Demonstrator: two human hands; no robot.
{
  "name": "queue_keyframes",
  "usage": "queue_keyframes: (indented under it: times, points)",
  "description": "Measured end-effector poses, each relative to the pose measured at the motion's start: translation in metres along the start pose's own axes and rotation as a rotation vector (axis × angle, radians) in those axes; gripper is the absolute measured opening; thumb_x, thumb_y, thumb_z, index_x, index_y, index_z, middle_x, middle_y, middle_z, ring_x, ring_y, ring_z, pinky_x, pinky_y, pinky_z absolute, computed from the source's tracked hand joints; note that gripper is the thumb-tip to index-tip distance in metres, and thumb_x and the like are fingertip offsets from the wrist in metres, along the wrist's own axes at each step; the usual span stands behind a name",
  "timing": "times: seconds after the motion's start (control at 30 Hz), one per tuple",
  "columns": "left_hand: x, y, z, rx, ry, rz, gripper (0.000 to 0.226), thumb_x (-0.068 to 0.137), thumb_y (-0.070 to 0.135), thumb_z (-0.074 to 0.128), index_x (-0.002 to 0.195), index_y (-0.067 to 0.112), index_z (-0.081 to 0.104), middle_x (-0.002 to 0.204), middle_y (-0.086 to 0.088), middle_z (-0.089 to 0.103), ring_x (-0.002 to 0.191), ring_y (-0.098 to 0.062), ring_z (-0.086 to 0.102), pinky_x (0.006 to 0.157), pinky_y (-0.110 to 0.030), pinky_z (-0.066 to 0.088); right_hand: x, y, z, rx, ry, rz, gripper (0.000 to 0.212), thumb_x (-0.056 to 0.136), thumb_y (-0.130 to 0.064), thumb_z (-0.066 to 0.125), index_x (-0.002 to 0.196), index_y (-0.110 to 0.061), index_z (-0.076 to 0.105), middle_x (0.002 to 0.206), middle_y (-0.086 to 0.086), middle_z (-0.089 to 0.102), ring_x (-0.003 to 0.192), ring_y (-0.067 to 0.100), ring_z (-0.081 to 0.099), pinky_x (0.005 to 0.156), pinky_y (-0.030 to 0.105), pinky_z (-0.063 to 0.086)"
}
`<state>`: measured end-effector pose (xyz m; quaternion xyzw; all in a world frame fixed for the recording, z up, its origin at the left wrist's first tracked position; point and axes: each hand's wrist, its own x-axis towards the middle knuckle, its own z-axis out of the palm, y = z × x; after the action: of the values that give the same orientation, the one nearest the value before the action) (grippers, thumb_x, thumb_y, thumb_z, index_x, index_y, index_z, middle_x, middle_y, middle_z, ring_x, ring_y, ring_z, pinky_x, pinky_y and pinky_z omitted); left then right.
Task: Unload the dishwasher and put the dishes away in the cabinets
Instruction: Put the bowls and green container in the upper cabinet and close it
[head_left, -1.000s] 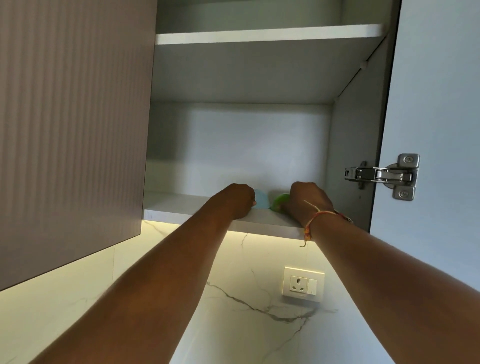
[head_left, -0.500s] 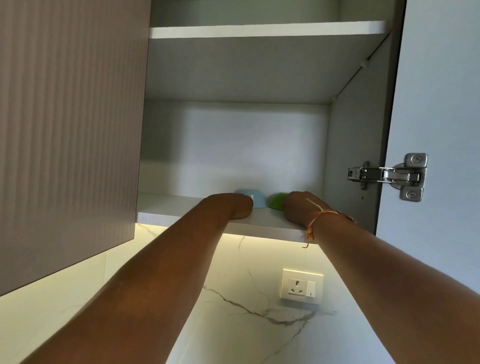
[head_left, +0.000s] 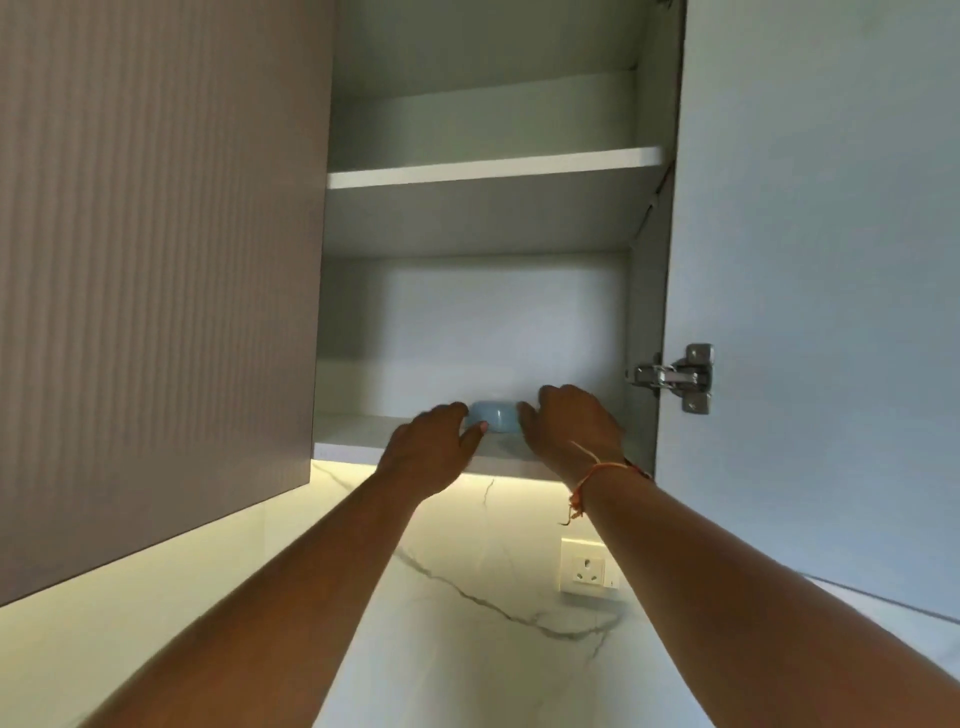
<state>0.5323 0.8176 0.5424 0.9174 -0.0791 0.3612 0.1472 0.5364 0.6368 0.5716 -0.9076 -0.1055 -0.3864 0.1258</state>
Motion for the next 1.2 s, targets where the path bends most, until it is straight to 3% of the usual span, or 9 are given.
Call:
queue_keyframes:
  times: [0.13, 0.2, 0.3, 0.43, 0.53, 0.83, 1.03, 1.2]
  points:
    - [-0.052, 0.012, -0.002, 0.146, 0.164, 0.070, 0.056, 0.098, 0.050, 0.042, 0.144, 0.017, 0.042, 0.143, -0.005, 0.051, 0.128, -0.024, 0.051, 0.107, -0.038, 0.039, -0.059, -0.013, -0.002, 0.011, 0.177, -0.240, 0.038, 0.098, -0.047, 0.046, 0.116, -0.017, 0.063, 0.111, 0.008, 0.065, 0.096, 0.026, 0.063, 0.073, 0.032, 0.047]
    - [-0.076, 0.017, 0.000, 0.257, 0.153, 0.103, 0.061, 0.097, 0.049, 0.046, 0.148, 0.016, 0.037, 0.153, -0.004, 0.040, 0.140, -0.024, 0.039, 0.112, -0.039, 0.033, -0.085, -0.012, -0.004, 0.020, 0.222, -0.254, 0.041, 0.094, -0.046, 0.055, 0.118, -0.015, 0.066, 0.116, 0.012, 0.068, 0.100, 0.030, 0.066, 0.080, 0.036, 0.052]
    - [-0.112, 0.033, 0.004, 0.349, 0.161, 0.162, 0.066, 0.091, 0.048, 0.057, 0.145, 0.012, 0.043, 0.152, -0.007, 0.041, 0.139, -0.026, 0.041, 0.108, -0.042, 0.038, -0.123, 0.001, -0.006, 0.036, 0.238, -0.220, 0.044, 0.090, -0.047, 0.061, 0.119, -0.015, 0.067, 0.117, 0.015, 0.068, 0.102, 0.033, 0.067, 0.081, 0.039, 0.053]
    - [-0.144, 0.054, 0.007, 0.371, 0.116, 0.184, 0.069, 0.091, 0.048, 0.056, 0.147, 0.011, 0.039, 0.156, -0.008, 0.034, 0.144, -0.026, 0.033, 0.110, -0.042, 0.034, -0.158, 0.019, -0.016, 0.038, 0.074, -0.177, 0.057, 0.096, -0.055, 0.045, 0.141, -0.020, 0.050, 0.147, 0.015, 0.049, 0.131, 0.033, 0.050, 0.101, 0.044, 0.043]
    - [-0.172, 0.083, 0.009, 0.376, 0.070, 0.199, 0.069, 0.091, 0.047, 0.056, 0.147, 0.010, 0.039, 0.156, -0.009, 0.033, 0.143, -0.027, 0.033, 0.108, -0.043, 0.037, -0.198, 0.042, -0.032, 0.033, -0.012, -0.164, 0.060, 0.099, -0.057, 0.036, 0.147, -0.022, 0.040, 0.155, 0.011, 0.037, 0.140, 0.029, 0.039, 0.107, 0.043, 0.037]
    - [-0.299, 0.216, 0.053, 0.235, -0.063, 0.288, 0.064, 0.086, 0.048, 0.063, 0.135, 0.010, 0.053, 0.141, -0.010, 0.053, 0.126, -0.030, 0.053, 0.095, -0.045, 0.049, -0.362, 0.148, -0.089, 0.013, -0.230, -0.043, 0.060, 0.096, -0.059, 0.039, 0.145, -0.024, 0.043, 0.149, 0.006, 0.046, 0.133, 0.028, 0.046, 0.101, 0.041, 0.043]
    - [-0.406, 0.339, 0.090, 0.076, -0.315, 0.336, 0.068, 0.092, 0.048, 0.053, 0.147, 0.015, 0.031, 0.158, -0.005, 0.025, 0.144, -0.023, 0.025, 0.110, -0.044, 0.035, -0.487, 0.233, -0.151, -0.014, -0.328, 0.146, 0.060, 0.096, -0.059, 0.042, 0.145, -0.025, 0.042, 0.147, 0.008, 0.046, 0.132, 0.029, 0.045, 0.102, 0.045, 0.042]
    - [-0.494, 0.436, 0.114, -0.032, -0.487, 0.432, 0.070, 0.092, 0.052, 0.052, 0.149, 0.020, 0.026, 0.160, -0.002, 0.020, 0.146, -0.022, 0.021, 0.115, -0.045, 0.030, -0.598, 0.305, -0.208, -0.092, -0.406, 0.341, 0.066, 0.095, -0.064, 0.037, 0.147, -0.024, 0.039, 0.148, 0.009, 0.045, 0.132, 0.030, 0.046, 0.101, 0.045, 0.044]
